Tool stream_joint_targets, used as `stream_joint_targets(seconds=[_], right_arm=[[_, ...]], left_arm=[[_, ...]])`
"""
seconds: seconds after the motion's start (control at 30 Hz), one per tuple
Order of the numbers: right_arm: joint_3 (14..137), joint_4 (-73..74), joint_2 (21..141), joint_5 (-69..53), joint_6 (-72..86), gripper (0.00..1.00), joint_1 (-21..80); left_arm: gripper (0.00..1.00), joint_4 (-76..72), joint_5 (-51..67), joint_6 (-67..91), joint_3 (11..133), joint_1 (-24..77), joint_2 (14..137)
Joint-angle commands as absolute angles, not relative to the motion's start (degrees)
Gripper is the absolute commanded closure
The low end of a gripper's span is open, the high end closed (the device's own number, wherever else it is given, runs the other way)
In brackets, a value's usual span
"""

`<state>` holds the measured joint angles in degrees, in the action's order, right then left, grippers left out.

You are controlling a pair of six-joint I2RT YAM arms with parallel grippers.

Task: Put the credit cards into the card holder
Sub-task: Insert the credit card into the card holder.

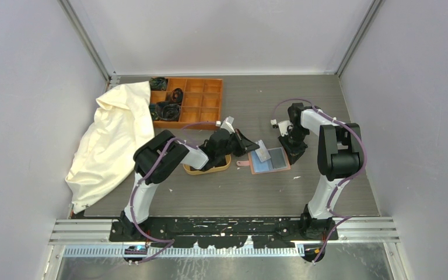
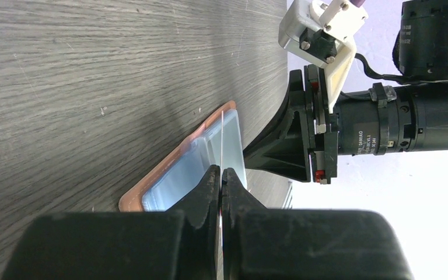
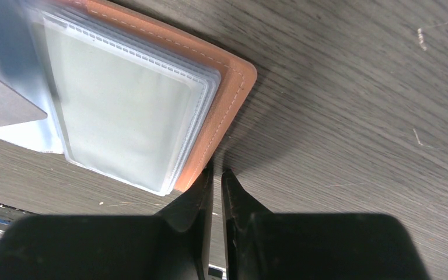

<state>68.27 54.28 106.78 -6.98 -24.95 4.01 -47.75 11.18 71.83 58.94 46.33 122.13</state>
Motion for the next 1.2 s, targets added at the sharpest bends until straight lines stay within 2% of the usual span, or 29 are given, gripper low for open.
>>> stream_joint_targets(seconds=[0.0,0.83,1.17], right_arm=[[69.43,54.58,107.33,-8.28,-25.33,0.84,4.45],[69.52,54.68,107.38,-8.36,-25.41,0.84,4.46],[69.50,54.81,107.47,-8.51,-25.40,0.84,4.46]], left_arm=[[1.00,-49.09,11.32,71.38,60.55,45.93,122.69],[1.00,-50.18,13.92,72.60,62.34,46.39,125.40],[1.00,-52.37,14.37,73.42,60.24,46.28,122.71]])
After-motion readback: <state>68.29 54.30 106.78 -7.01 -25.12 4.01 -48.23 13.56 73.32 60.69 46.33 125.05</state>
